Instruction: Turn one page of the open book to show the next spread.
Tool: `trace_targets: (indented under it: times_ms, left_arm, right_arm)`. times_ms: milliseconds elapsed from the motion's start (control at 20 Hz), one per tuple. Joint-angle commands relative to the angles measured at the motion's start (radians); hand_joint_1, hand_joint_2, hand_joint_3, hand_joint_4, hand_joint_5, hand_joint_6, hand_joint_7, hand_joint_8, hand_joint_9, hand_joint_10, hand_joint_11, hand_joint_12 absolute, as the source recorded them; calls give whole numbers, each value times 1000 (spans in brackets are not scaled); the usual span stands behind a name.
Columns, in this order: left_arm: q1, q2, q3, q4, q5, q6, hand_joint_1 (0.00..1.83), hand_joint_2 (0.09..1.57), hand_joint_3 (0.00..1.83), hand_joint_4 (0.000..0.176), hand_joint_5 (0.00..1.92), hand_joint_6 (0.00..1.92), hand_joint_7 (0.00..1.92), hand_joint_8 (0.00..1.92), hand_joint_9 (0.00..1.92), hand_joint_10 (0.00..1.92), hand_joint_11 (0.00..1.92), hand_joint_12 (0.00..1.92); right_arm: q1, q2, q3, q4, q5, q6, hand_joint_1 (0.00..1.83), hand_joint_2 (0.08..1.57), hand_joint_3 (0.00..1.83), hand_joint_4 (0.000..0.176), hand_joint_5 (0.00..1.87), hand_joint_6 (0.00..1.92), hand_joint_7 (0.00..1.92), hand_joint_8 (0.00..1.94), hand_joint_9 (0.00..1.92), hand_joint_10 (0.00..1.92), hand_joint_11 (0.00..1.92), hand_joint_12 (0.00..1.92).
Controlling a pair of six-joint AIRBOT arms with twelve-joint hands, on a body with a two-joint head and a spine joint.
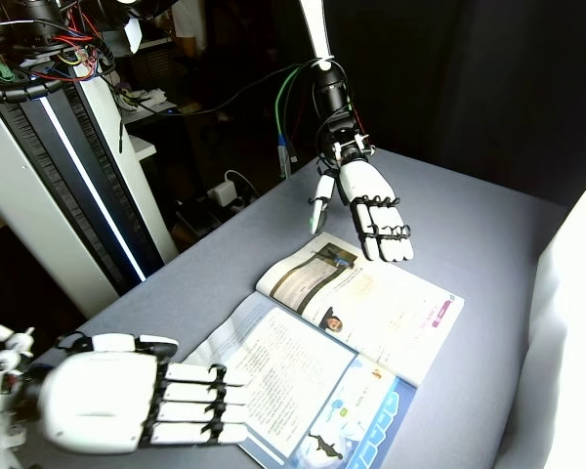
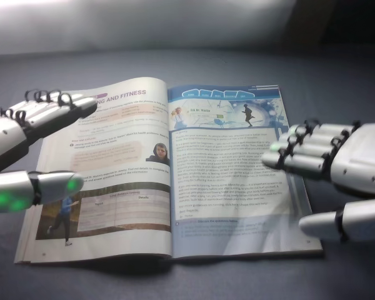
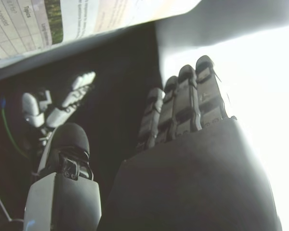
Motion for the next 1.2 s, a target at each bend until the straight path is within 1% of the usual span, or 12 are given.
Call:
trace_targets:
  times_ms: [0,100,150,200,250,450,650,850,950,1050,1100,1150]
  left_arm:
    - [-1,8,-4,-35,-124,-2,185,1269,9,52,0,0,0,0,0,0,0,0]
    - [14,10,-7,-47,-130,-2,162,1274,8,50,0,0,0,0,0,0,0,0]
    - [23,11,-9,-56,-135,-2,160,1280,10,57,0,0,0,0,0,0,0,0]
    - [33,13,-12,-65,-141,-2,163,1286,12,57,0,0,0,0,0,0,0,0]
    - [41,14,-14,-70,-145,-2,185,1293,12,49,0,0,0,0,0,0,0,0]
    - [71,14,-22,-95,-159,-2,228,1305,9,48,0,0,0,0,0,0,0,0]
    - [90,13,-26,-105,-157,-2,300,1323,11,22,24,9,0,0,0,0,0,0]
    - [137,11,-37,-142,-175,-2,344,1373,23,8,50,13,0,0,0,0,0,0]
    - [162,6,-40,-163,-181,-2,395,1409,19,4,46,6,0,0,0,0,0,0]
    - [177,3,-42,-174,-182,-3,427,1422,16,20,46,3,0,0,0,0,0,0]
    - [184,-1,-42,-180,-178,-3,456,1427,13,8,60,7,0,0,0,0,0,0]
    - [188,-4,-41,-182,-175,-3,350,1438,16,0,50,3,0,0,0,0,0,0]
  right_arm:
    - [16,-4,10,3,67,9,79,1222,0,0,0,0,0,0,0,0,0,0]
    - [19,-30,24,-8,42,9,70,1213,0,0,0,0,0,0,0,0,0,0]
    - [19,-45,34,-9,31,9,40,1208,0,0,0,0,0,0,0,0,0,0]
    - [19,-57,43,-9,19,10,28,1216,0,0,0,0,0,0,0,0,0,0]
    - [19,-65,49,-9,12,10,37,1225,3,0,0,0,0,0,0,0,0,0]
    - [19,-107,80,-10,-22,10,22,1226,2,0,0,0,0,0,0,0,0,0]
    - [23,-153,115,-10,-27,26,21,1235,5,0,0,0,0,0,0,0,0,0]
    - [47,-214,152,-10,-5,31,0,1218,0,0,0,0,0,0,0,0,0,0]
    - [67,-249,170,-9,27,36,0,1186,0,0,0,0,0,0,0,0,0,0]
    - [87,-273,180,-14,49,36,0,1196,0,0,0,0,0,0,0,0,0,0]
    - [105,-293,189,-24,67,36,0,1205,0,0,0,0,0,0,0,0,0,0]
    - [120,-308,196,-37,77,44,0,1184,0,0,0,0,0,0,0,0,0,0]
